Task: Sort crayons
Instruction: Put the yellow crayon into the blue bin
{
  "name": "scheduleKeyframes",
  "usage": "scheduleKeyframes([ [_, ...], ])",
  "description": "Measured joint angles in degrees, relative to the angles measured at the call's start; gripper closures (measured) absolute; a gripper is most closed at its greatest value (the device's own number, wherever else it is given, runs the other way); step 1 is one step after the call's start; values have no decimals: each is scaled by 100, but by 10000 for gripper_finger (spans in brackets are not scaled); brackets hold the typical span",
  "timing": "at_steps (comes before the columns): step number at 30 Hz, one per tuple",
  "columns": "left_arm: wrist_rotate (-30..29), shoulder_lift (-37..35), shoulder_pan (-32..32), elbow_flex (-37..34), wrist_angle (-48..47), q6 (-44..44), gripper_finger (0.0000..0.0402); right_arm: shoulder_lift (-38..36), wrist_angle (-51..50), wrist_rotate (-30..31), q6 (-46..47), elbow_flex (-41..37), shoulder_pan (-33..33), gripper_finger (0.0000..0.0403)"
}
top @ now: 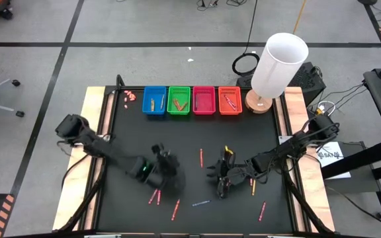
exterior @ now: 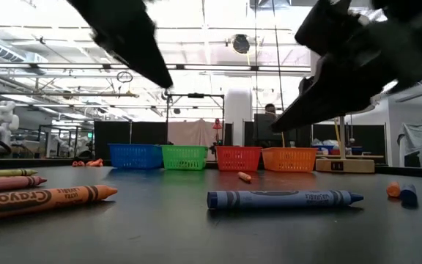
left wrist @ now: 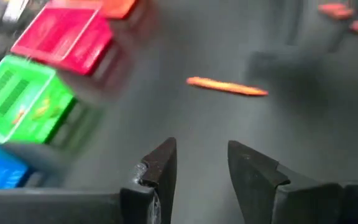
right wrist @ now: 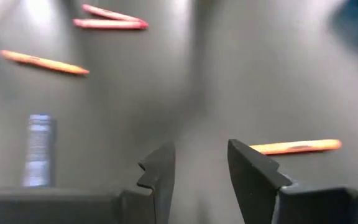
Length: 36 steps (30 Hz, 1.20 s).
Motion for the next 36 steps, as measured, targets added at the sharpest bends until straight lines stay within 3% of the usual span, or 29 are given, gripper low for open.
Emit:
scheduleKeyframes([
  [6,-612,0,-835,0,-6,-288,260,-15,-139,-482,471,266,208,269],
  [10,-882,16,-1269,0,110,-538,260,-15,-1012,-996,726,861,455,270],
  [18,-1033,123,-1849,0,284,-1120,260,-15,-3590,-655,1127,2241,1126,290],
  [31,-960,358,-2224,-3,1085,-1353,260,60,-4780,-537,2119,2349,1945,300],
  [36,-919,588,-2267,0,1465,-1354,260,161,-5135,-311,2067,2349,1991,300],
])
